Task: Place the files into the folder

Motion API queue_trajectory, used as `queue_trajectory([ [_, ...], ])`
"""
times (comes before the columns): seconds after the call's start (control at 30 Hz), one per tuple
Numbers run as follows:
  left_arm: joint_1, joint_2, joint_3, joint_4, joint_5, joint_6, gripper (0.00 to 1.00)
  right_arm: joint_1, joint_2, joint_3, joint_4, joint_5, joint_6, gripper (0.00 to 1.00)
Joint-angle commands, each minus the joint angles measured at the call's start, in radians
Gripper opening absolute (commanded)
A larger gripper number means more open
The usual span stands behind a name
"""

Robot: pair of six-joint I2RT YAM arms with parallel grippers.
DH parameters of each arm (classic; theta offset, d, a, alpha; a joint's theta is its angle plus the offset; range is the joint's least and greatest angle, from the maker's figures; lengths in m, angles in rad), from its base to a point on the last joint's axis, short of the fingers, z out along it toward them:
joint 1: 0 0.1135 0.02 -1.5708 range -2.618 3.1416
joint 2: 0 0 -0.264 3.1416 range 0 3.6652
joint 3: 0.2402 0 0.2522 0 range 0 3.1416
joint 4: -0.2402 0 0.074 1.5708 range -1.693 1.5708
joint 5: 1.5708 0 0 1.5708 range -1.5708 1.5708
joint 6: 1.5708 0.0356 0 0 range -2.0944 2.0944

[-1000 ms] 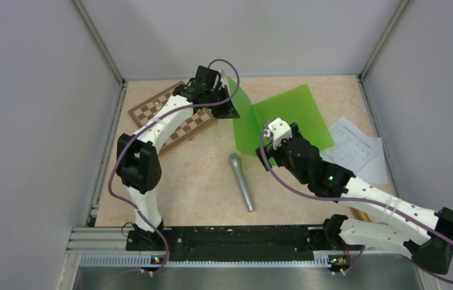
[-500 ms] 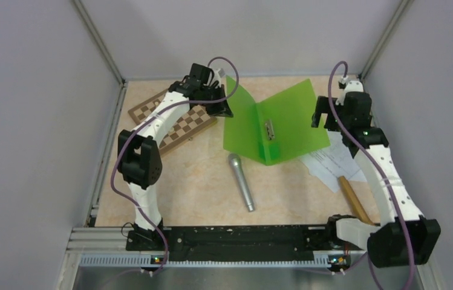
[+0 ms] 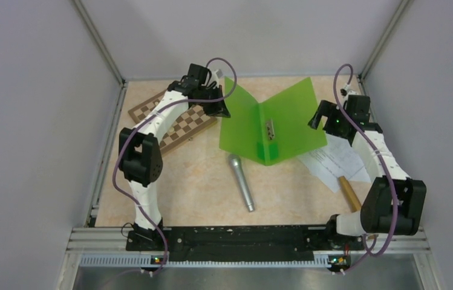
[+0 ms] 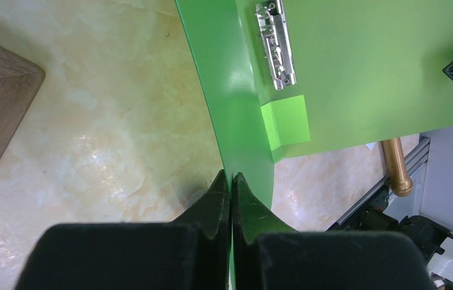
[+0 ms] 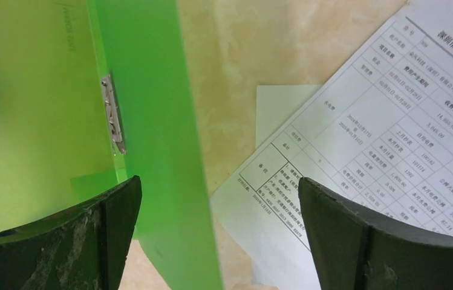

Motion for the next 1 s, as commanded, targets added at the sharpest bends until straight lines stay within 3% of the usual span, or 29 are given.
queue_trajectory([
  [0.0,0.027,0.028,0.04,0.001,-0.014,0.058,0.0,-0.109,0.03,-0.072,0.183,-0.311,0.072,0.98],
  [0.07,0.029,0.037,0.045,-0.004,-0.025,0.069,0.0,-0.118,0.062,-0.083,0.227,-0.445,0.102,0.9],
  [0.13,0.029,0.049,0.049,-0.01,-0.048,0.073,0.0,-0.119,0.093,-0.089,0.265,-0.528,0.128,0.74],
  [0.23,0.029,0.085,0.085,-0.059,-0.102,0.081,0.0,-0.116,0.106,-0.106,0.305,-0.527,0.153,0.37],
  [0.3,0.029,0.121,0.13,-0.129,-0.156,0.085,0.19,-0.107,0.089,-0.107,0.29,-0.469,0.135,0.17],
  [0.37,0.029,0.137,0.171,-0.176,-0.222,0.085,0.49,-0.101,0.068,-0.106,0.276,-0.441,0.123,0.04],
  [0.43,0.026,0.128,0.188,-0.208,-0.319,0.071,0.66,-0.097,0.045,-0.11,0.273,-0.431,0.119,0.0],
  [0.53,-0.006,0.087,0.203,-0.241,-0.53,0.054,0.76,-0.088,0.018,-0.113,0.263,-0.412,0.115,0.0],
  [0.73,-0.094,-0.033,0.201,-0.245,-0.845,0.013,0.81,-0.062,-0.024,-0.102,0.26,-0.374,0.148,0.0],
  [0.87,-0.112,-0.165,0.143,-0.145,-0.807,-0.001,0.84,-0.039,-0.013,-0.07,0.24,-0.363,0.139,0.0],
  [0.97,-0.125,-0.286,0.006,0.048,-0.651,-0.004,0.84,-0.023,0.005,-0.055,0.231,-0.351,0.127,0.0],
])
